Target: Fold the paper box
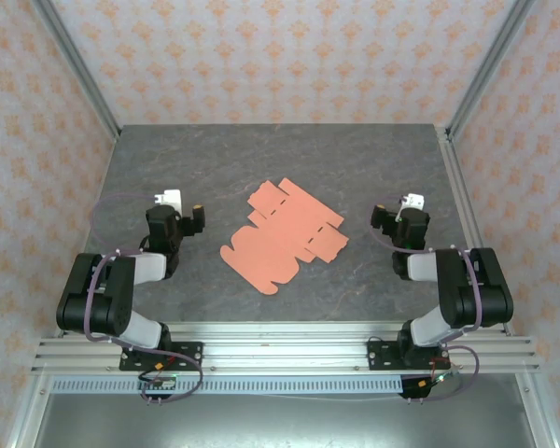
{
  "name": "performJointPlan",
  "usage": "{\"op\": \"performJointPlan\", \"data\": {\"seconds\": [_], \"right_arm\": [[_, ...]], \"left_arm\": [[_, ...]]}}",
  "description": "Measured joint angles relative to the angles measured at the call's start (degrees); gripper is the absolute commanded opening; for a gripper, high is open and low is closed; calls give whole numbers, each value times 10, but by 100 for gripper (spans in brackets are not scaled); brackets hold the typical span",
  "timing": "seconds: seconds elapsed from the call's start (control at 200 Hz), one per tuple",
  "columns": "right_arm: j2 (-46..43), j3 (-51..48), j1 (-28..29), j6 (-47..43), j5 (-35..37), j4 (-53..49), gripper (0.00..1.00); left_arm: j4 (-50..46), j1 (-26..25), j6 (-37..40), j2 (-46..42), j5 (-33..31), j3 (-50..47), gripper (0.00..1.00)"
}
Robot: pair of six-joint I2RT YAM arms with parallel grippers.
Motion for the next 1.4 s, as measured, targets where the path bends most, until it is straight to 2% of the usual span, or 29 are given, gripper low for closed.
{"op": "performJointPlan", "data": {"seconds": [1.191,1.396], "right_arm": [[0,1,0,0,2,-1,99],[-30,10,0,5,13,-28,99]], "left_arm": [[-1,0,0,0,2,1,100],[-80,0,2,-42,16,42,100]]}}
